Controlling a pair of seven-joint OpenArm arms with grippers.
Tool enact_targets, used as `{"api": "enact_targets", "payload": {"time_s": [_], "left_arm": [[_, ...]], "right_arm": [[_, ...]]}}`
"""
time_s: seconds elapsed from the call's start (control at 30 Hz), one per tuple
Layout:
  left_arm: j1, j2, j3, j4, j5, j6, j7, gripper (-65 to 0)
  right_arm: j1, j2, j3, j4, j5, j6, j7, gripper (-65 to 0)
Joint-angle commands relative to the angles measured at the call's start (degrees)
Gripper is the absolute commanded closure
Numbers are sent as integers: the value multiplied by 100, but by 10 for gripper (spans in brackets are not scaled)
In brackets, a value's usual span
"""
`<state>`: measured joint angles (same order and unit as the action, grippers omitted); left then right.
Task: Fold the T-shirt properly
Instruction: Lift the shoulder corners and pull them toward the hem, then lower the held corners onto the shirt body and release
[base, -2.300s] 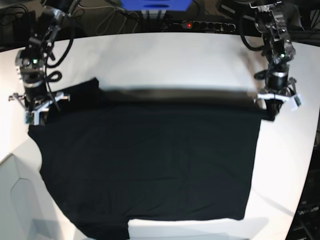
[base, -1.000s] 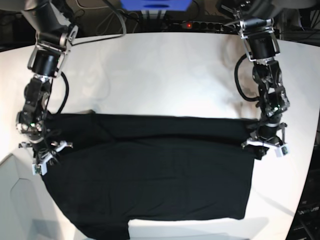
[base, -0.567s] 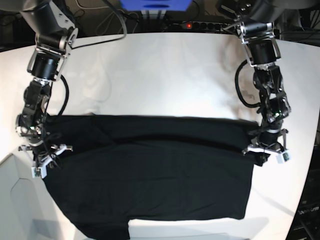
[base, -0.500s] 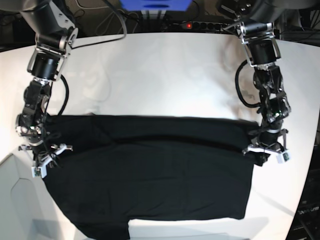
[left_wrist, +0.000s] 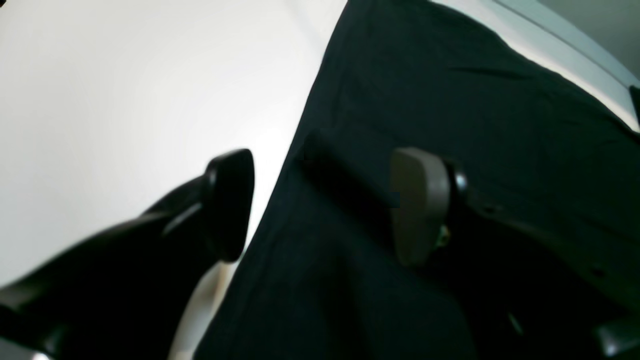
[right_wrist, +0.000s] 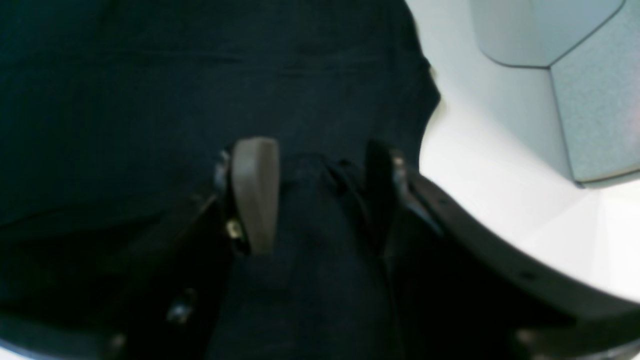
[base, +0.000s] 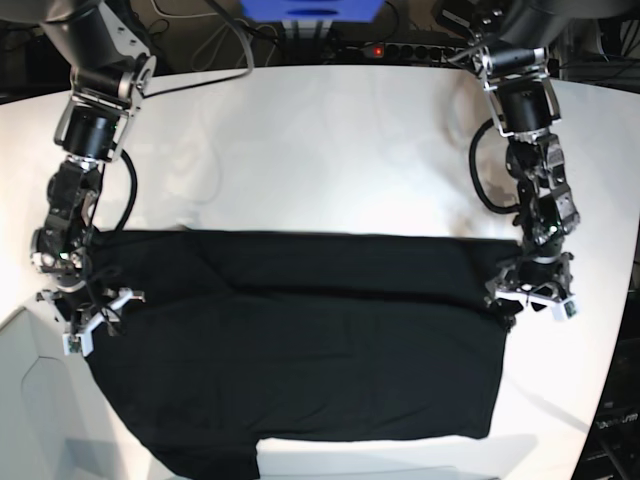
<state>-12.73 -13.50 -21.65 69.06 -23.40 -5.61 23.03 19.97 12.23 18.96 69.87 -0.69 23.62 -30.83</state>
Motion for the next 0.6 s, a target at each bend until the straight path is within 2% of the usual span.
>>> {"api": "enact_targets", "payload": {"time_s": [0.0,0.13,0.33,0.57], "left_arm": [[-120,-88,-37,202,-56,-15,-109,-413],[337,-79,-310,360,-56,-15,-109,-413],[812,-53,-477,264,-65,-33,-153,-414],[820,62,-468,-167,-65,-33,-144,-412]], "right_arm": [[153,74,25,147,64,-45,151,-305],[30,74,69,183,64,-45,160,-306],[-401,39,60,851,64,-45,186,-310],[-849,21,69,1387,73,-45,151,-311]]}}
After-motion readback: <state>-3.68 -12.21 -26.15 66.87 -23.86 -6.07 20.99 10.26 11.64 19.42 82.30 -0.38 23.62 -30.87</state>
